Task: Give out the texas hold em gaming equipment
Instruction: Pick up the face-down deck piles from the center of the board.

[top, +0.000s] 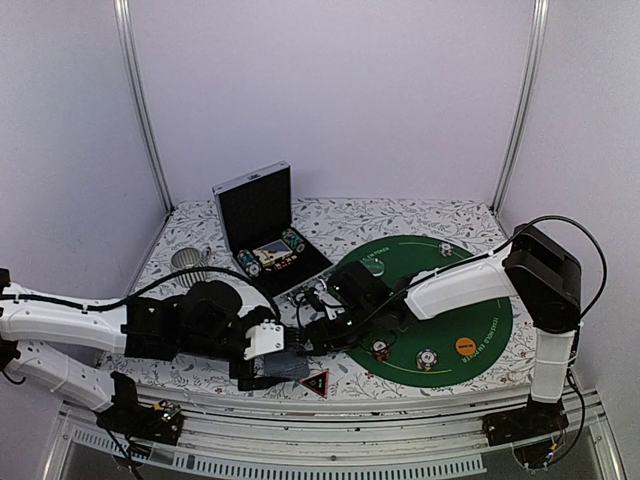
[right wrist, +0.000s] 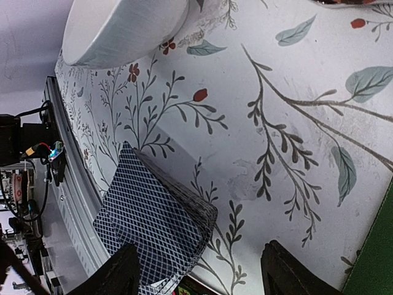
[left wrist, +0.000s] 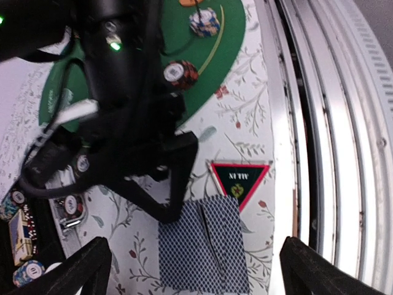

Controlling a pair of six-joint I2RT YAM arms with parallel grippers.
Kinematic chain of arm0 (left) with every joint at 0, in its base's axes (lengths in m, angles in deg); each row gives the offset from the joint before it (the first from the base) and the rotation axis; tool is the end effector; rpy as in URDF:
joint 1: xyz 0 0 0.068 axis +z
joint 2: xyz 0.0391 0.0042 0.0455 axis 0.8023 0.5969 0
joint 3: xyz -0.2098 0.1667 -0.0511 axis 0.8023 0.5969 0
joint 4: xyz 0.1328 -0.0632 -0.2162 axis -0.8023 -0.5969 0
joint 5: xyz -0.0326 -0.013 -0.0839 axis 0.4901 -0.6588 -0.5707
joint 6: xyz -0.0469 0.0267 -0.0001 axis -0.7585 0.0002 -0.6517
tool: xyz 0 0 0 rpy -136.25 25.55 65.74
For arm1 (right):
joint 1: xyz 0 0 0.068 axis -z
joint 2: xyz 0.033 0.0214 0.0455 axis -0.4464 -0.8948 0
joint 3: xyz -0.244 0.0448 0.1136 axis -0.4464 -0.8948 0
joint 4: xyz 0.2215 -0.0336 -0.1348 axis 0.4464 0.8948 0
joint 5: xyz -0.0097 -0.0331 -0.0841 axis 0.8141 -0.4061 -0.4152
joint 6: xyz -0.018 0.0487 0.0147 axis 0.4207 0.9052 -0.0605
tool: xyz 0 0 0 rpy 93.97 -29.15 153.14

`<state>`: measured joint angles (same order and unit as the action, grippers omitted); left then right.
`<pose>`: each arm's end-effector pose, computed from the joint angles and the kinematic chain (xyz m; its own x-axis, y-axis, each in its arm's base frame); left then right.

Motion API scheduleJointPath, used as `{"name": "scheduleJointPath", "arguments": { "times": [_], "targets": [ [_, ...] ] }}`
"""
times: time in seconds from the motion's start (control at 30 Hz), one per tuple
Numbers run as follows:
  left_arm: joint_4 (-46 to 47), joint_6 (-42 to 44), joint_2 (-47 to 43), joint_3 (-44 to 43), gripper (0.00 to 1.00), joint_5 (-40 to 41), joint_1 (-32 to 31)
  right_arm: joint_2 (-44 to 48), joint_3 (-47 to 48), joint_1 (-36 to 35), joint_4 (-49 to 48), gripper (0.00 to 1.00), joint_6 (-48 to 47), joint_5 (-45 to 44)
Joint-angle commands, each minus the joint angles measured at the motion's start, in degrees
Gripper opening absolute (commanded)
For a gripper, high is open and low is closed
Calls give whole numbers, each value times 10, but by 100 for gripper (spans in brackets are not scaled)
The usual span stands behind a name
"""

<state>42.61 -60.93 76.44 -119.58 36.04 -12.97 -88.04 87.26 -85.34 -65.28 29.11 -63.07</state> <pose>0.0945 -0.2178 0.2153 0.1200 0.6798 -0.7235 0.9498 0.1335 0.2830 0.1978 0.3539 0.1361 -0.8394 -0.4008 -0.3670 -0.5426 0.5806 0.6070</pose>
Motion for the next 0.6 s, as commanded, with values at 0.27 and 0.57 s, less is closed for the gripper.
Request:
{"name": "scheduleJointPath", "arguments": {
  "times": [0.27,0.57],
  "targets": [
    [-56,5,191,-67,98,6,48,13,-34,10,-55,71,9,12],
    [-52,20,222,-72,98,-30,71,3,-31,9,-68,71,14,24]
  ]
}}
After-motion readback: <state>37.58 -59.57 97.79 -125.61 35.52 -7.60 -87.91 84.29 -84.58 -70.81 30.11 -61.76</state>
